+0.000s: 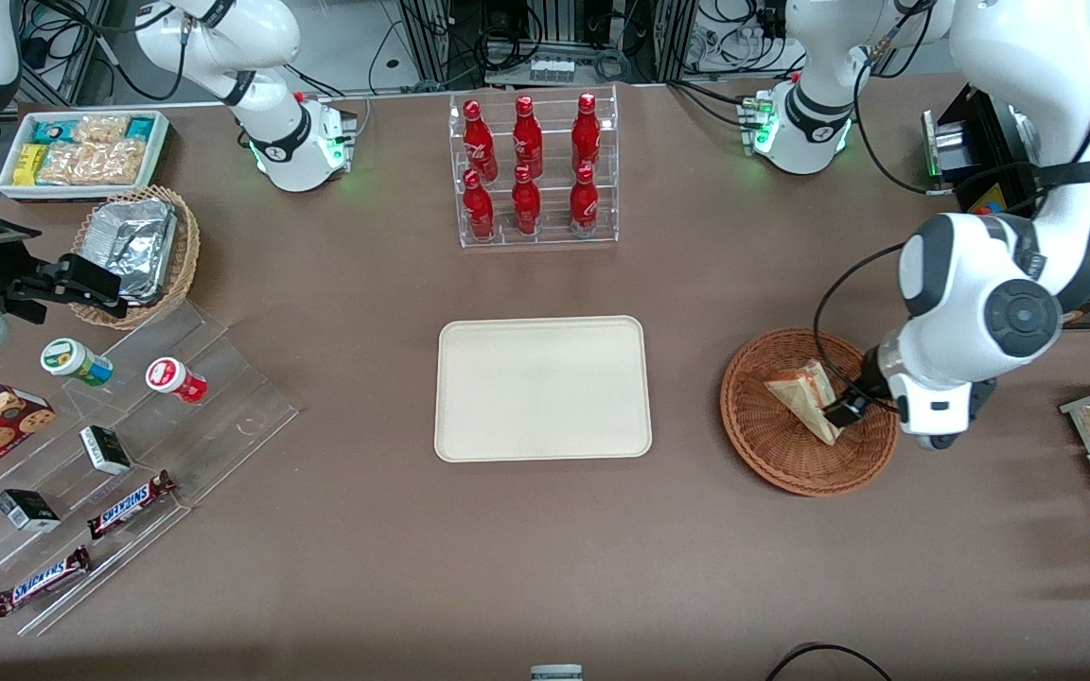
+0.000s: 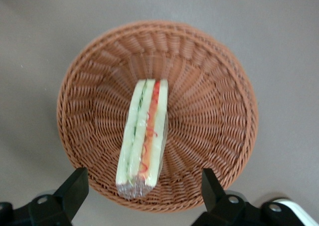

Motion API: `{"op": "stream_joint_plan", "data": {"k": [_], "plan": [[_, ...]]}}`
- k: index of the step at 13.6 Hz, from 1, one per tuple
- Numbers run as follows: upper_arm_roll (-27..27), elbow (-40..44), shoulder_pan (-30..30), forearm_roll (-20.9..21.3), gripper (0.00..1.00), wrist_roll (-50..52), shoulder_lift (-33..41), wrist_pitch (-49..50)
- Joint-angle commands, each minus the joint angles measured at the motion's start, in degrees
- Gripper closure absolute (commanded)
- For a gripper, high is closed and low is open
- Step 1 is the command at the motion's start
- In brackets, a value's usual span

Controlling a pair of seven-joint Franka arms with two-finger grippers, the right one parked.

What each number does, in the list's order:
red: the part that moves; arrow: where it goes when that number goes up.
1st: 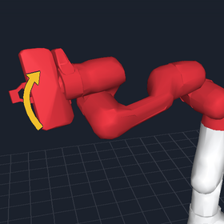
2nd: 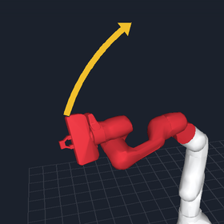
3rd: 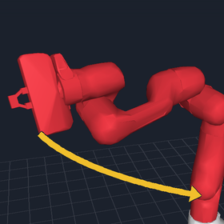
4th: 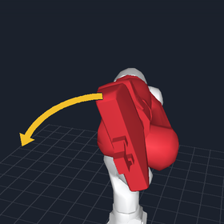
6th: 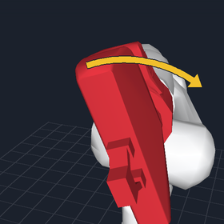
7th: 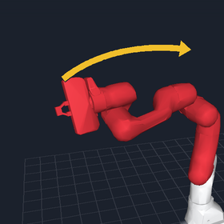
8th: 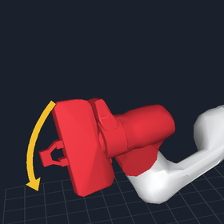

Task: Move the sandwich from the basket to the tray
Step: 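Lower the open left gripper and grasp the sandwich's wrapped end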

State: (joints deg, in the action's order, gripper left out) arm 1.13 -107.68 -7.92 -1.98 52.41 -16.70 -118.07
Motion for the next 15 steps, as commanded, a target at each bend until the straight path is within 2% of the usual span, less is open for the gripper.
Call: {"op": "stream_joint_plan", "data": {"k": [1, 9, 15], "plan": [[-0.6, -4.9, -1.3, 0.0, 0.00, 1.3, 1.3, -3.6], [-0.5, -9.2, -1.6, 1.4, 0.00, 1.5, 0.8, -7.6], [-0.6, -9.4, -2.9, 1.6, 0.00, 1.9, -2.0, -9.5]]}}
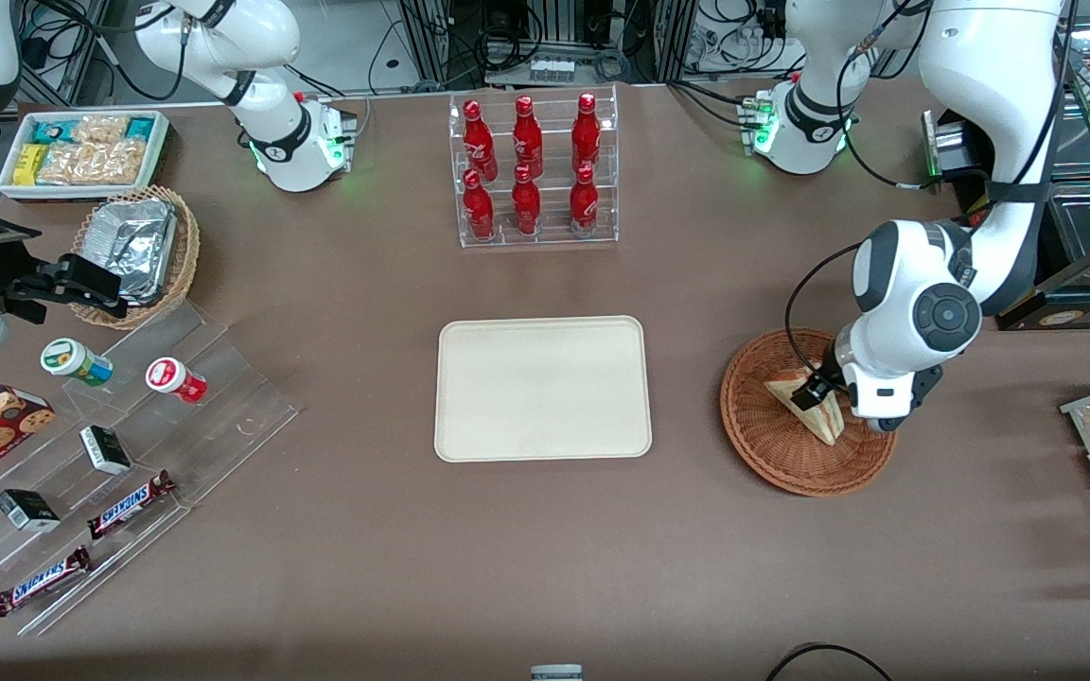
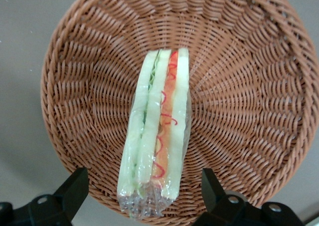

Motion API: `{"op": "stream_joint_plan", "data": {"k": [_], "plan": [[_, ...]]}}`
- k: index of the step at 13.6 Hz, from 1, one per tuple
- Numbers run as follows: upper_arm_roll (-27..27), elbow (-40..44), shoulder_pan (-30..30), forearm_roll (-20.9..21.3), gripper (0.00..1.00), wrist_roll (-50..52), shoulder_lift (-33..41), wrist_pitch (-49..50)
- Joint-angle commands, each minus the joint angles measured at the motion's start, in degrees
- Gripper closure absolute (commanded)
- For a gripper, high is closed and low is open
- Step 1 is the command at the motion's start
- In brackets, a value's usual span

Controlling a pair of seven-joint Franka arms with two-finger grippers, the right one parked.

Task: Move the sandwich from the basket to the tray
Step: 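Lower the open left gripper and grasp the sandwich's wrapped end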

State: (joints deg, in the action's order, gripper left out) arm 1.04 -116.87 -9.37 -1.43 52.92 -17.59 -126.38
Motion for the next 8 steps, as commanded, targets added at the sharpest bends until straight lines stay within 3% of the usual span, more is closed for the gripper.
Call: {"op": "stream_joint_plan", "data": {"k": [1, 4, 5, 6, 8], "plan": [[-0.5, -0.3, -1.4, 1.1, 0.00, 1.4, -1.3, -1.2], [-0.5, -0.8, -1.6, 1.1, 0.01, 1.4, -1.7, -1.2], [-0.5, -1.0, -1.5, 1.1, 0.05, 1.4, -1.7, -1.2], [-0.5, -1.0, -1.5, 1.1, 0.18, 1.5, -1.6, -1.2], [-0.6, -0.9, -1.5, 1.2, 0.64, 2.7, -1.4, -1.2]]}}
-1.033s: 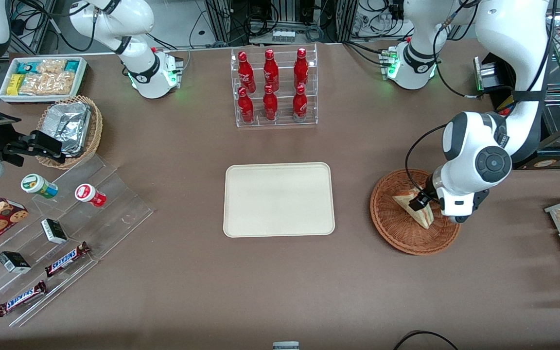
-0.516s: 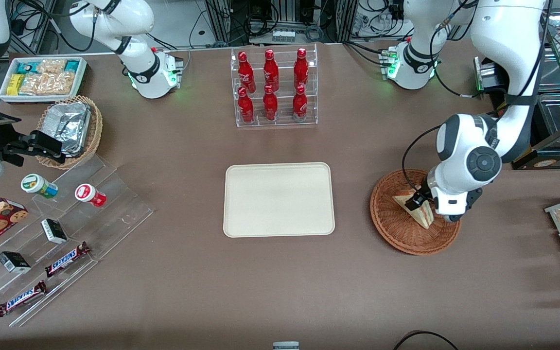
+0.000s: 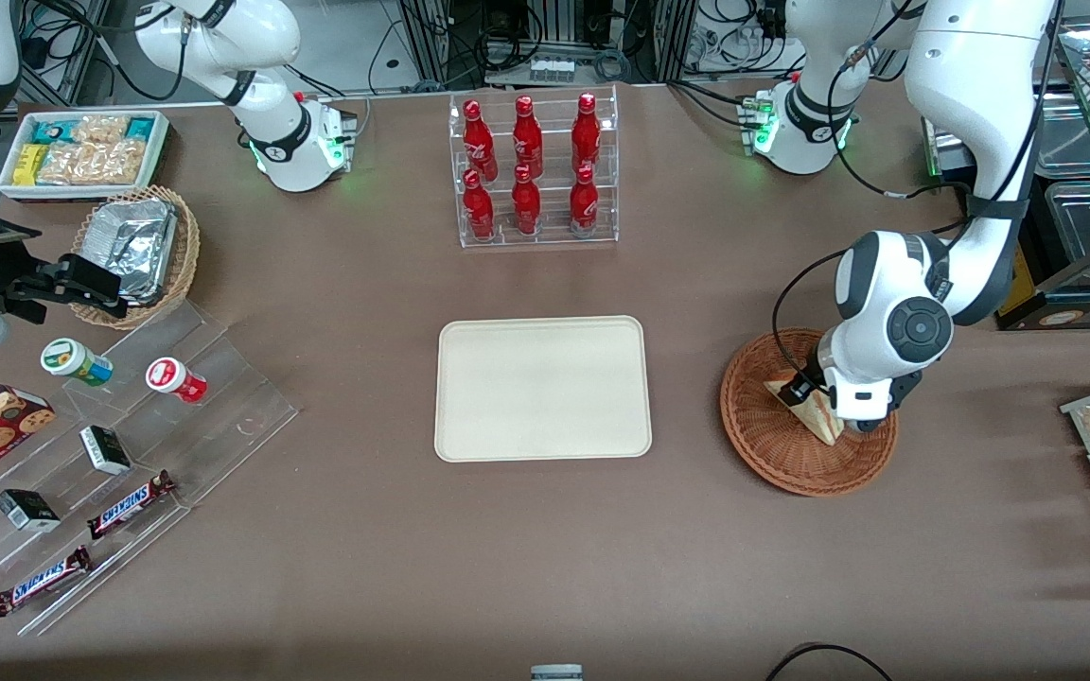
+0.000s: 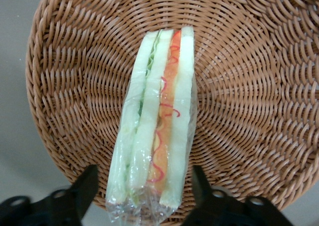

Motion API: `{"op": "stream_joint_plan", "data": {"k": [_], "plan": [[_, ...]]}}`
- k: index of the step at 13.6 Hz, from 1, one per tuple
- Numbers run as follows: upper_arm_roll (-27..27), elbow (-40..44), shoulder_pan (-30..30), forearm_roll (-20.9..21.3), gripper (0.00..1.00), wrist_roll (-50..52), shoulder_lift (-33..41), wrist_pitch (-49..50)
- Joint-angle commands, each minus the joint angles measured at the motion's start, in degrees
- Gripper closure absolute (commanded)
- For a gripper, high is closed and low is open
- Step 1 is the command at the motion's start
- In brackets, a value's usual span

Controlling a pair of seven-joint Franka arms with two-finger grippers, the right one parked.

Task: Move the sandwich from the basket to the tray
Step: 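Lower the open left gripper and grasp the sandwich's wrapped end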

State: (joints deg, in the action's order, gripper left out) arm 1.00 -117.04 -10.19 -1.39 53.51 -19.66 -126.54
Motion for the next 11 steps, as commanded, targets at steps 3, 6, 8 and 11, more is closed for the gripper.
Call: {"op": "stream_joint_plan", "data": {"k": [3, 6, 8, 11], "plan": [[-0.6, -0.4, -0.6, 1.1, 0.85, 1.6, 1.2, -0.3], [-0.7, 3.8, -0.3, 1.1, 0.85, 1.4, 3.5, 8.3], [-0.6, 9.6, -0.3, 1.6, 0.86, 1.9, 3.5, 15.1], [0.1, 18.2, -3.9, 3.9, 0.86, 2.6, 3.4, 24.1]]}}
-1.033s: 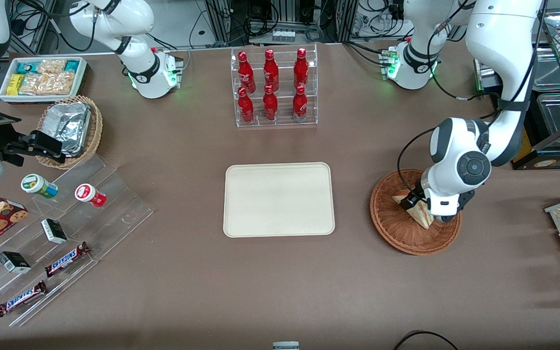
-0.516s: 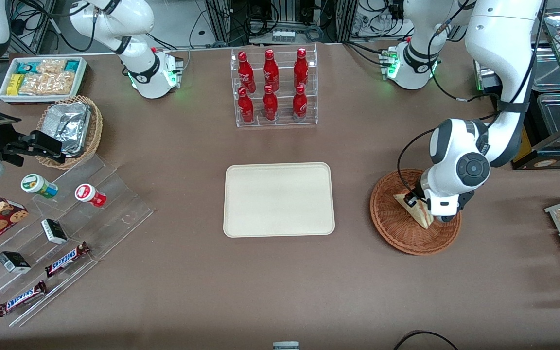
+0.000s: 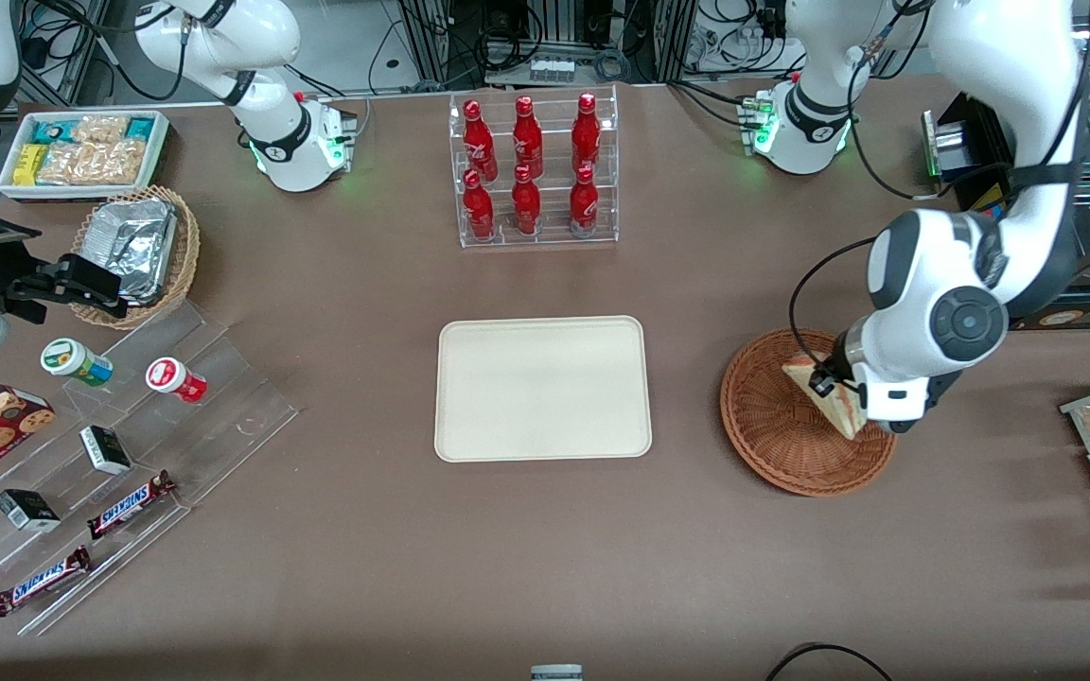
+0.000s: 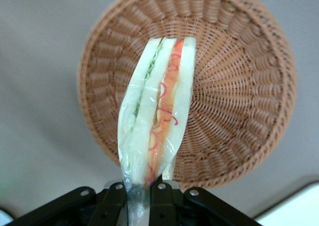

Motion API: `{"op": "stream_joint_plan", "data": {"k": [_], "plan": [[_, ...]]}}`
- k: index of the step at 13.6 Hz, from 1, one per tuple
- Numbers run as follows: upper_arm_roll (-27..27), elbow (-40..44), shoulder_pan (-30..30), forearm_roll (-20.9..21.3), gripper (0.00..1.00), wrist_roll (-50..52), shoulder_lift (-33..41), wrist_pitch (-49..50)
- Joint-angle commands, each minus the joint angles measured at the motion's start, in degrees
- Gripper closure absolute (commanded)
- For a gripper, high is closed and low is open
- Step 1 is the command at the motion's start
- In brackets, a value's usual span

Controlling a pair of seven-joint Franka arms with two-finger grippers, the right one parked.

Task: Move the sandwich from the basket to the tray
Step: 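Lift the sandwich and carry it over the cream tray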

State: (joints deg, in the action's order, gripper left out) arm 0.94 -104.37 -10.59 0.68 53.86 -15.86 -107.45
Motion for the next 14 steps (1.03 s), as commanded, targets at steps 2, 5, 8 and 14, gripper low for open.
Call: {"op": "stream_joint_plan", "data": {"k": [2, 5, 8, 14], "plan": [[0.1, 9.1, -8.5, 1.9, 0.86, 4.1, -1.4, 5.9], [0.1, 12.9, -15.4, 1.8, 0.86, 7.5, -3.6, 5.6], [0.1, 19.8, -21.7, 1.7, 0.86, 6.8, -9.4, 5.2], [0.2, 28.3, -31.1, 4.8, 0.86, 4.3, -20.8, 3.0]]}}
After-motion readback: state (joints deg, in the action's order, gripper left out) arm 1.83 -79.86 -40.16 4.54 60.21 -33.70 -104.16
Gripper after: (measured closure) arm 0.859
